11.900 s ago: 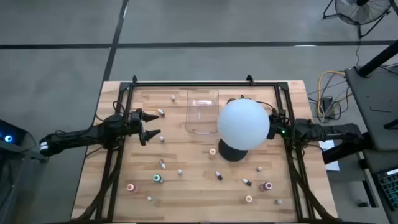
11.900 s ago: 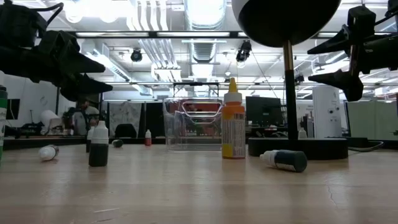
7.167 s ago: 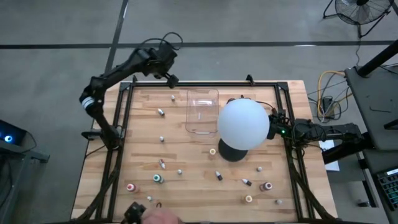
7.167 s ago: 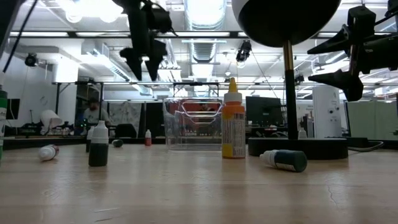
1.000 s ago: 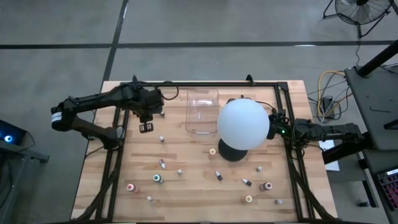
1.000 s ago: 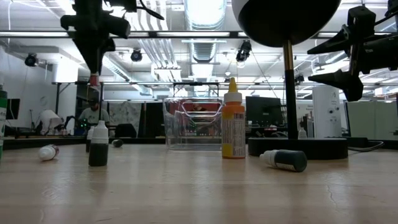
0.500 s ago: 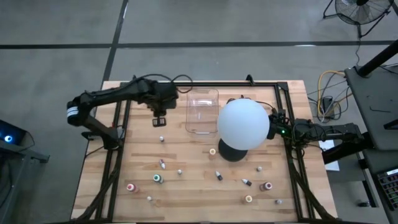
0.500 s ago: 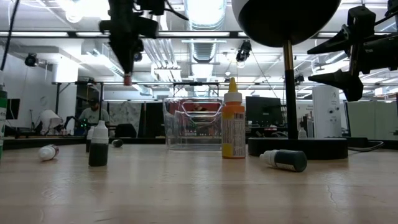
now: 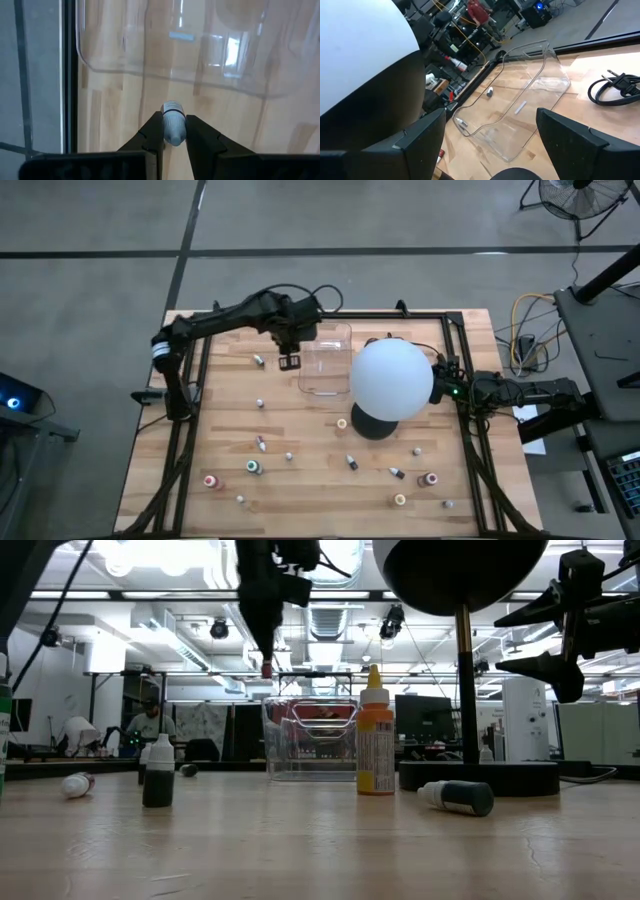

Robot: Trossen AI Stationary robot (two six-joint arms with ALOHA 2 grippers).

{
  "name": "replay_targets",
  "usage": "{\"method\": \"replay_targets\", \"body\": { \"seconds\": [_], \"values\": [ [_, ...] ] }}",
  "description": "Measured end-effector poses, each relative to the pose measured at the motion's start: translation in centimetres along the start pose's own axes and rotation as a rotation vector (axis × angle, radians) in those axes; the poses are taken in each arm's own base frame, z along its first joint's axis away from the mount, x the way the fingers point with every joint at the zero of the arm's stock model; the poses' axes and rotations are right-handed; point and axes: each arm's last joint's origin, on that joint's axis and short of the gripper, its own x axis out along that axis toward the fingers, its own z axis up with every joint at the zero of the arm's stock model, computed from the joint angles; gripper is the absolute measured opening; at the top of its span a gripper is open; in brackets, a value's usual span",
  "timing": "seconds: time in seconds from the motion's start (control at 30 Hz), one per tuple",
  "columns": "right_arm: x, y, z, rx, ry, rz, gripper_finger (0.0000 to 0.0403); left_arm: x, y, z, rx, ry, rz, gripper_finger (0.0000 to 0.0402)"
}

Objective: Pick & Place food coloring
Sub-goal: Put the small orange food coloring bottle into the transparent bin

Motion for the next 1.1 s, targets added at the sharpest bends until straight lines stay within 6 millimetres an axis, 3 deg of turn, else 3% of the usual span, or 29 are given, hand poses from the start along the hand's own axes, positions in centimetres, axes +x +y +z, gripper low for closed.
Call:
{"method": "replay_targets", "body": {
  "seconds": [0.57,1.1],
  "values": [
    [0.0,0.0,0.0,0.0,0.0,0.0,0.0302,4.0,-3.1,3.7,0.027,0.016,-0.052,0.0041],
    [0.0,0.0,0.0,0.0,0.0,0.0,0.0302,8.8,-4.2,3.8,0.013,0.05,-0.108,0.0041]
  ]
}}
